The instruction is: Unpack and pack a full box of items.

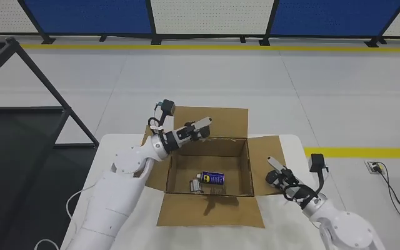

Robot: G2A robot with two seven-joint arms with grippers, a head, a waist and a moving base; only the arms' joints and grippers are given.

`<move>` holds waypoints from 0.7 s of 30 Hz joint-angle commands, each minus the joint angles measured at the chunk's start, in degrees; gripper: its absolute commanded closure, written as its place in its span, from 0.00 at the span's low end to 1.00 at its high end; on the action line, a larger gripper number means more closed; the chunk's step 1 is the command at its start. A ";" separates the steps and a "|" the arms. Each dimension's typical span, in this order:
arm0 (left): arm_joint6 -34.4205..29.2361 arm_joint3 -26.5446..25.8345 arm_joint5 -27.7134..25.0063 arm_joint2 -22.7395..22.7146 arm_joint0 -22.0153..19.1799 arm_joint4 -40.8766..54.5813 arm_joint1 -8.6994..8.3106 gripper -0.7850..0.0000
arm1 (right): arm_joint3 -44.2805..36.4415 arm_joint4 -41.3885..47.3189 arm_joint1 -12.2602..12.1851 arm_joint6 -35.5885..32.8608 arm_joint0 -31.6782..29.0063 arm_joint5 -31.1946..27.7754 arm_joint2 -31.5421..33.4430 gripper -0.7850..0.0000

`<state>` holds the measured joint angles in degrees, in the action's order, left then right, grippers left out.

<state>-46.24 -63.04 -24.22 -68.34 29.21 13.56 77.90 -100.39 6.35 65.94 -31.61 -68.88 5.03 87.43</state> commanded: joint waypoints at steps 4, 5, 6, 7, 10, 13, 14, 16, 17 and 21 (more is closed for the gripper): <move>3.02 -7.66 -0.86 -5.22 6.33 2.79 -1.19 0.00 | 0.94 -1.44 -0.15 -0.91 0.65 0.28 -0.58 0.00; 3.34 -8.75 -0.98 -5.94 7.38 4.00 -1.32 0.00 | 1.02 -1.75 -0.20 -1.45 0.71 0.48 -0.73 0.00; 3.45 -9.68 -1.10 -6.57 8.19 4.69 -1.45 0.00 | 1.11 -2.11 -0.27 -2.04 0.79 0.75 -0.80 0.00; 3.66 -10.35 -1.02 -7.14 8.88 5.30 -1.57 0.00 | 1.14 -2.55 -0.33 -2.48 0.82 0.87 -0.87 0.00; 4.05 -11.67 -0.41 -8.11 10.29 6.96 -1.79 0.00 | 1.22 -4.23 -0.56 -4.24 0.89 1.58 -1.26 0.00; 3.79 -12.20 -0.07 -8.23 10.70 7.71 -1.87 0.00 | 1.11 -5.34 -0.71 -5.19 1.03 1.93 -1.61 0.00; 3.79 -12.20 -0.07 -8.23 10.70 7.71 -1.87 0.00 | 1.08 -5.48 -0.74 -5.30 1.04 1.98 -1.72 0.00; 3.79 -12.20 -0.07 -8.23 10.70 7.71 -1.87 0.00 | 0.81 -5.65 -0.77 -5.22 1.14 1.99 -1.87 0.00; 3.79 -12.20 -0.07 -8.23 10.70 7.71 -1.87 0.00 | 0.54 -5.39 -0.76 -5.09 1.15 1.63 -1.97 0.00; 3.79 -12.20 -0.07 -8.23 10.70 7.71 -1.87 0.00 | -1.38 -3.27 -0.74 -5.21 0.71 -1.69 -1.83 0.00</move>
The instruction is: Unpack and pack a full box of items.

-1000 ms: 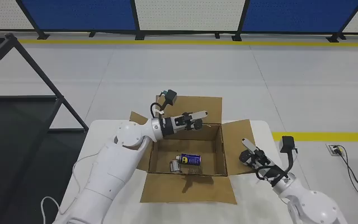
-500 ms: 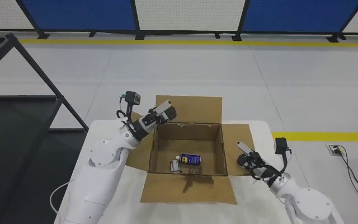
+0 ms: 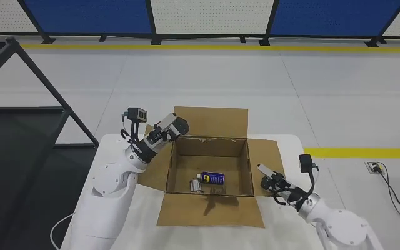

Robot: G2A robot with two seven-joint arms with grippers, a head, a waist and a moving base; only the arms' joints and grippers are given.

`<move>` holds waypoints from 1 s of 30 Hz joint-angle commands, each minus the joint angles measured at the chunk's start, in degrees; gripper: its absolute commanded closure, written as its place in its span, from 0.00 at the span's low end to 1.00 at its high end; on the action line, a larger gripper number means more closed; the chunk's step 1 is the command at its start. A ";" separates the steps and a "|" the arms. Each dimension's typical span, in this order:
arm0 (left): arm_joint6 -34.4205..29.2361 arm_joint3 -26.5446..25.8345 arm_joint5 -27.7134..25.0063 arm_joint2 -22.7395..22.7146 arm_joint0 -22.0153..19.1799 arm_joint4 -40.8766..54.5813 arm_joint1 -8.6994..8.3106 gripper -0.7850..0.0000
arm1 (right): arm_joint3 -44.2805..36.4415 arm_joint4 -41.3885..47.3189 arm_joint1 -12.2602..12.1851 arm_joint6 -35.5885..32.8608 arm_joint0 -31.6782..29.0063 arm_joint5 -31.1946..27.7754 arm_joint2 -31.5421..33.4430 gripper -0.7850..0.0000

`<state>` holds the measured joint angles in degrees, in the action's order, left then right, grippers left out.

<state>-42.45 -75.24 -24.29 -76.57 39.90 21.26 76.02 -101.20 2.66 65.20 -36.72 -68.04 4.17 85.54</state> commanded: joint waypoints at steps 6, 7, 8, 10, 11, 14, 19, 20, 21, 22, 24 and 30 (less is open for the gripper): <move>0.66 -2.19 2.60 -0.24 1.45 -1.54 -0.28 0.00 | -4.29 4.07 0.09 -0.05 -0.25 -5.63 -0.04 0.00; 0.32 -2.86 4.18 -0.52 1.99 -2.58 -0.49 0.00 | -5.07 4.62 0.13 -0.22 -0.04 -6.62 -0.34 0.00; -0.06 -3.86 5.37 -0.92 2.61 -3.65 -0.72 0.00 | -5.53 5.55 0.17 -0.80 0.18 -7.67 -0.75 0.00; -0.44 -5.89 7.92 -2.05 4.28 -4.95 -1.18 0.00 | -5.84 6.98 0.21 -1.95 0.89 -9.45 -1.33 0.00; -0.53 -7.06 9.20 -2.75 5.24 -5.62 -1.43 0.00 | -6.04 7.28 0.23 -2.27 1.34 -10.13 -1.70 0.00; -0.86 -10.78 12.56 -4.99 8.48 -6.54 -2.12 0.00 | -6.27 7.85 0.33 -2.84 2.85 -11.27 -3.01 0.00; -0.54 -15.89 17.45 -8.57 13.87 -6.57 -3.03 0.00 | -6.17 6.89 0.53 -2.68 5.96 -10.54 -5.50 0.00; 0.00 -16.51 18.22 -9.23 14.77 -7.12 -3.19 0.00 | -5.96 6.88 0.59 -2.87 6.72 -10.06 -6.12 0.00; 0.36 -17.15 18.93 -9.67 15.49 -7.17 -3.31 0.00 | -5.61 6.90 0.64 -2.96 7.49 -9.44 -6.63 0.00; 0.90 -17.36 19.68 -10.14 16.17 -7.18 -3.41 0.00 | -5.12 7.09 0.69 -3.23 8.32 -8.29 -7.21 0.00; 2.64 -17.67 20.70 -10.84 17.09 -6.82 -3.51 0.00 | -4.86 7.31 0.73 -3.28 8.87 -7.59 -7.48 0.00; 6.25 -16.53 23.63 -10.30 18.43 -8.75 -3.71 0.00 | -4.86 7.31 0.73 -3.28 8.87 -7.59 -7.48 0.00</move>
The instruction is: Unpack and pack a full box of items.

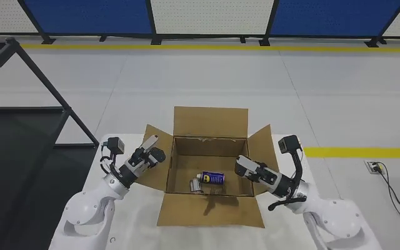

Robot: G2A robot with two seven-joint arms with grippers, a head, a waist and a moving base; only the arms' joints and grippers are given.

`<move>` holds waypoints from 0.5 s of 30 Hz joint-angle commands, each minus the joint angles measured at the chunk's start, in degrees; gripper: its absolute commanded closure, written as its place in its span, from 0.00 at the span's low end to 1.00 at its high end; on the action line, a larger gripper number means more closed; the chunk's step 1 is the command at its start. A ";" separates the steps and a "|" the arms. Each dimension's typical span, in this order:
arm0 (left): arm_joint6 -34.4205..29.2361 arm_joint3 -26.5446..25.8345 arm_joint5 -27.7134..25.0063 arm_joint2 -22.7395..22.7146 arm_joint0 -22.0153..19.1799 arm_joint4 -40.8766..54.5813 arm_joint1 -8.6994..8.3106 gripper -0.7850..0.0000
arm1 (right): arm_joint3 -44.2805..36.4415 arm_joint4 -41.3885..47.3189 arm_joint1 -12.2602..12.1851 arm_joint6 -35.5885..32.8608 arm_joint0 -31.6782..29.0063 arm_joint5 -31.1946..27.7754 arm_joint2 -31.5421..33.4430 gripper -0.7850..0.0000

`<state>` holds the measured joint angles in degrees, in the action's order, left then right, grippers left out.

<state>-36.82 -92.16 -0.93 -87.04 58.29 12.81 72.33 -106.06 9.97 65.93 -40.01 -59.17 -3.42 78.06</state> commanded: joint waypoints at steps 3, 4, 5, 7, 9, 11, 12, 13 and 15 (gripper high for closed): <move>2.34 2.17 0.68 0.69 -0.18 0.40 0.06 0.00 | 0.00 0.00 0.00 0.01 0.00 0.00 0.00 0.00; 2.92 3.08 0.61 0.77 -0.35 0.72 0.08 0.00 | 0.00 0.00 0.00 0.01 0.00 0.00 0.00 0.00; 3.28 3.74 0.48 0.96 -0.60 0.91 0.10 0.00 | 0.00 0.00 0.00 0.01 0.00 0.00 0.00 0.00; 3.75 4.92 0.45 1.31 -1.09 1.29 0.13 0.00 | -0.65 -0.63 0.00 -0.03 -0.26 -0.15 -0.50 0.00; 3.94 5.84 0.47 1.60 -1.50 1.31 0.11 0.00 | -1.29 -1.63 0.00 -0.65 0.27 -0.33 -1.30 0.00; 4.18 6.53 0.79 1.61 -1.67 1.29 0.05 0.00 | -1.55 -2.69 0.04 -0.75 1.29 0.40 -2.20 0.00; 4.45 6.88 0.81 1.50 -1.65 1.50 0.02 0.00 | -1.60 -3.35 0.07 -1.02 2.00 0.91 -2.72 0.00; 4.67 7.20 0.75 1.32 -1.54 1.87 0.00 0.00 | -1.64 -4.15 0.09 -1.44 2.84 1.66 -3.33 0.00; 4.83 7.54 0.48 1.00 -1.24 2.38 -0.08 0.00 | -1.63 -5.53 0.15 -2.51 4.60 2.98 -4.61 0.00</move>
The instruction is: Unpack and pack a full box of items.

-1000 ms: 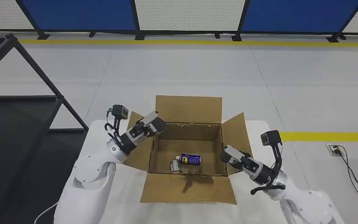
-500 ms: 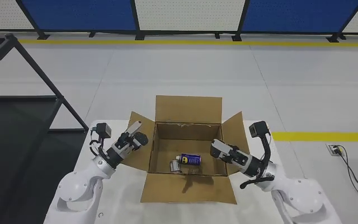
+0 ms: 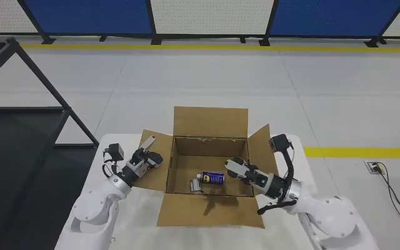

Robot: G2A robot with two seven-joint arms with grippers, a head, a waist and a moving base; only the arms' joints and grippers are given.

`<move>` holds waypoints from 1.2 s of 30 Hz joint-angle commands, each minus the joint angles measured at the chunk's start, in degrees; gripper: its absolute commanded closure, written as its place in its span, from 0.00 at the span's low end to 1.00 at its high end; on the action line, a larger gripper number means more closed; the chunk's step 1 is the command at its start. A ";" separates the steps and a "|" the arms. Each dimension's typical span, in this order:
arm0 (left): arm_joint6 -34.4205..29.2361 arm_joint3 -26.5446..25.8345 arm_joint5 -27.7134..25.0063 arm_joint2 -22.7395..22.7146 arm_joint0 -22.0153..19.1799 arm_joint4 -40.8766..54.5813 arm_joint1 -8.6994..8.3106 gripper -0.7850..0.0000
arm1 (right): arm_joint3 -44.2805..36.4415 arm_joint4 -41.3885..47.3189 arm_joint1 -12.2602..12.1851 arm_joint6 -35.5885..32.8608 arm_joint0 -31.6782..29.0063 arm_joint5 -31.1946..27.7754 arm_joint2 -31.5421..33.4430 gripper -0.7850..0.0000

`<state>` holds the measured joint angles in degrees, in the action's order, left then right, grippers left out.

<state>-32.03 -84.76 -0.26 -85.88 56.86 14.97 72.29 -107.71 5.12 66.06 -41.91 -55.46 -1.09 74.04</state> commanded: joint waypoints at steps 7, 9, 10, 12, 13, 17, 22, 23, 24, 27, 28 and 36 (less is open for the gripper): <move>-0.13 0.45 -1.80 -2.06 2.36 2.47 -0.42 0.00 | 2.03 -6.22 0.55 -5.15 9.91 7.48 -6.56 0.00; -0.32 0.67 -1.99 -2.46 2.66 2.86 -0.53 0.00 | 3.40 -7.74 0.84 -6.48 12.95 9.71 -8.65 0.00; -0.38 0.72 -2.10 -2.66 2.75 3.00 -0.59 0.00 | 4.10 -7.44 1.04 -7.75 14.41 10.31 -9.82 0.00; -0.51 0.71 -2.61 -3.12 2.93 3.73 -0.68 0.00 | 6.27 -6.68 1.44 -9.73 17.53 11.12 -11.61 0.00; -0.67 0.68 -3.06 -3.35 2.98 4.41 -0.70 0.00 | 7.54 -7.26 1.63 -10.40 19.14 11.82 -12.61 0.00; -1.54 1.26 -4.21 -3.94 2.79 5.94 -0.86 0.00 | 12.30 -8.10 2.75 -11.48 24.86 14.29 -17.14 0.00; -2.65 1.69 -5.35 -3.99 2.02 7.52 -0.89 0.00 | 15.53 -9.04 3.61 -11.12 28.24 16.36 -20.09 0.00; -2.65 1.69 -5.35 -3.99 2.02 7.52 -0.89 0.00 | 15.53 -9.04 3.61 -11.12 28.24 16.36 -20.09 0.00; -2.65 1.69 -5.35 -3.99 2.02 7.52 -0.89 0.00 | 15.53 -9.04 3.61 -11.12 28.24 16.36 -20.09 0.00; -2.65 1.69 -5.35 -3.99 2.02 7.52 -0.89 0.00 | 15.53 -9.04 3.61 -11.12 28.24 16.36 -20.09 0.00; -2.65 1.69 -5.35 -3.99 2.02 7.52 -0.89 0.00 | 15.53 -9.04 3.61 -11.12 28.24 16.36 -20.09 0.00; -2.65 1.69 -5.35 -3.99 2.02 7.52 -0.89 0.00 | 15.53 -9.04 3.61 -11.12 28.24 16.36 -20.09 0.00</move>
<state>-34.69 -83.08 -5.61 -89.87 58.88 22.49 71.40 -92.19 -3.92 69.67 -53.03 -27.22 15.27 53.95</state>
